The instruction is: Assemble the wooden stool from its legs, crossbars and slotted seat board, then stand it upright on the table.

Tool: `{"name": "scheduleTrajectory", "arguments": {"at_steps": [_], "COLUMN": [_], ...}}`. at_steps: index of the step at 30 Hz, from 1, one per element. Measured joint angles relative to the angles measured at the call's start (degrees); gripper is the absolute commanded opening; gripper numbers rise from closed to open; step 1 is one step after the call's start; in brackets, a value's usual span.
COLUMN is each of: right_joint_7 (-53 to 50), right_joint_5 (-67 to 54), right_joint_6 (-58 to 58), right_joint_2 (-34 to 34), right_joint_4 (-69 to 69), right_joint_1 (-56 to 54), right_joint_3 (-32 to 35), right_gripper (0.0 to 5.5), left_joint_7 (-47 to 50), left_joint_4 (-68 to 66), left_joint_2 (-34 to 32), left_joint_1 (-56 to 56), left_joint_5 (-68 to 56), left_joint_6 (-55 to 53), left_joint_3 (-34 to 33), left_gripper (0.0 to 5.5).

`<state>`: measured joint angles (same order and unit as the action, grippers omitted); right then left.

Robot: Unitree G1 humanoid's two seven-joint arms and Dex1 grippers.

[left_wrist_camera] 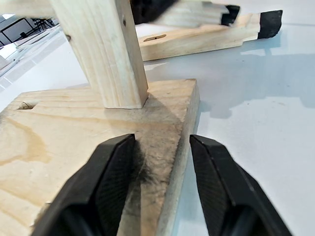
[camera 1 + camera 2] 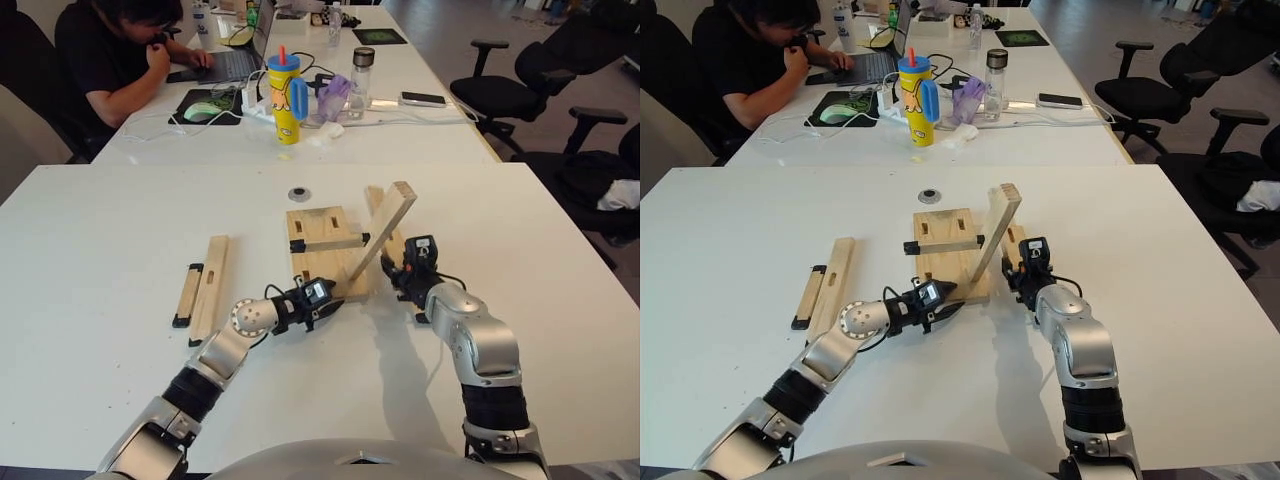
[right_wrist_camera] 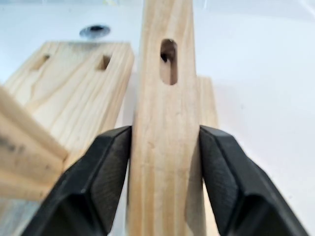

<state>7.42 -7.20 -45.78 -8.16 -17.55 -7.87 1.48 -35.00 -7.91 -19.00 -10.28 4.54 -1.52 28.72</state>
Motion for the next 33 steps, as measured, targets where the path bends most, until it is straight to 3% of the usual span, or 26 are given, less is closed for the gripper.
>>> {"name": "scheduleTrajectory", "arguments": {"at_steps": [8,14,18,22,27,33], "right_joint_7": [3.1,13.6,22.8,29.7,36.7,44.5], "right_joint_5": [-8.0,-26.4,-41.8,-54.7,-66.4,-68.6], "right_joint_6": [12.8,5.5,-5.0,-14.3,-20.3,-21.6], "right_joint_2": [-2.7,-9.2,-15.7,-19.6,-24.6,-29.6], "right_joint_4": [2.8,6.8,5.8,1.5,-4.2,-9.1], "right_joint_1": [-11.6,-25.1,-28.6,-23.7,-17.2,-8.2], "right_joint_3": [12.9,20.5,22.8,22.7,22.7,18.7], "right_gripper": [2.13,2.13,2.13,2.13,2.13,2.13], "left_joint_7": [-1.3,-4.4,-11.9,-14.1,-12.8,-3.4], "left_joint_4": [8.0,19.0,32.0,38.2,39.0,37.0], "left_joint_2": [-3.7,-4.5,-8.9,-11.2,-14.2,-17.1], "left_joint_1": [4.9,3.9,7.1,6.7,4.9,2.5], "left_joint_5": [-1.5,-3.3,-18.4,-39.5,-62.6,-88.9], "left_joint_6": [1.7,-5.0,-20.4,-34.4,-45.3,-52.6], "left_joint_3": [-4.8,-5.9,-9.3,-20.1,-32.5,-39.5], "left_gripper": [2.06,2.06,2.06,2.58,3.29,4.31]}}
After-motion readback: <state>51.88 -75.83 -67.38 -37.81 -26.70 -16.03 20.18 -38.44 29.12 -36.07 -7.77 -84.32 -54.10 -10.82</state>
